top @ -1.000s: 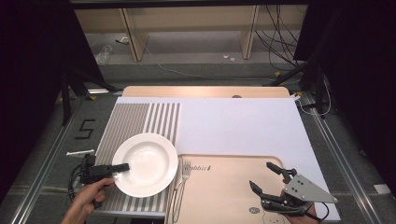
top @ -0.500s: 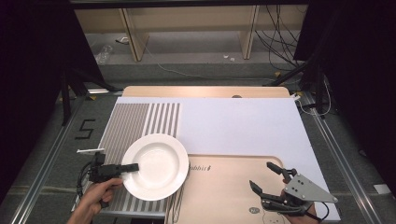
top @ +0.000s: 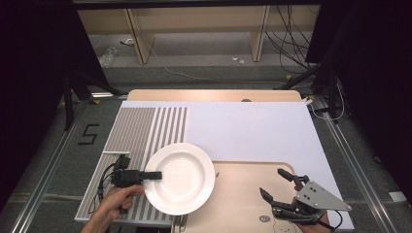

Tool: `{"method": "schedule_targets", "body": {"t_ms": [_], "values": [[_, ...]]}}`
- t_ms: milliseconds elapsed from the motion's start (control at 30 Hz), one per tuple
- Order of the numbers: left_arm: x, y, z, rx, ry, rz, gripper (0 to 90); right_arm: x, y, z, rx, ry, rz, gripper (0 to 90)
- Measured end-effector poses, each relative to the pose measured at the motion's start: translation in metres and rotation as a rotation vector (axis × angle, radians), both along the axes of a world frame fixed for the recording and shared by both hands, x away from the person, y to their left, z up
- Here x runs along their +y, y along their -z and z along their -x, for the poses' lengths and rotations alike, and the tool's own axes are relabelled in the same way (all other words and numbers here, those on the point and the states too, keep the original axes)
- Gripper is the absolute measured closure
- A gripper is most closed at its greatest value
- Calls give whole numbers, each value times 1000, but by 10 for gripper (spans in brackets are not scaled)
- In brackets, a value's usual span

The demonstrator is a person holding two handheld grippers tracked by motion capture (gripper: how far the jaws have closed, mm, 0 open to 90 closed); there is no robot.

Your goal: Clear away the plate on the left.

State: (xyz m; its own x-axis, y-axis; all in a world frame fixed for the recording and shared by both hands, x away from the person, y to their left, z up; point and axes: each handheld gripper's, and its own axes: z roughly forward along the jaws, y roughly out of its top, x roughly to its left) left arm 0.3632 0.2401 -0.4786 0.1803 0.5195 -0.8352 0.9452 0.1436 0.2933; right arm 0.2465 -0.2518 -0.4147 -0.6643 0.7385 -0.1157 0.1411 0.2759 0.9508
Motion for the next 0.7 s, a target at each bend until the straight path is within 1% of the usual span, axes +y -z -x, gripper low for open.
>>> {"method": "schedule_targets", "body": {"t_ms": [300, 433, 567, 667, 700], "values": [[-31, -2, -4, -8, 87, -21, 806, 0, 0, 0, -3, -1, -5, 239], [-43, -1, -5, -5, 115, -19, 806, 0, 0, 0, -4, -2, -6, 239], [-53, -1, -7, -3, 136, -34, 805, 0, 0, 0, -3, -1, -7, 239], [-60, -1, -7, -1, 151, -32, 805, 0, 0, 0, -4, -2, -5, 239], [-62, 0, -7, -3, 164, -31, 805, 0, 0, 0, -4, -2, -5, 239]]}}
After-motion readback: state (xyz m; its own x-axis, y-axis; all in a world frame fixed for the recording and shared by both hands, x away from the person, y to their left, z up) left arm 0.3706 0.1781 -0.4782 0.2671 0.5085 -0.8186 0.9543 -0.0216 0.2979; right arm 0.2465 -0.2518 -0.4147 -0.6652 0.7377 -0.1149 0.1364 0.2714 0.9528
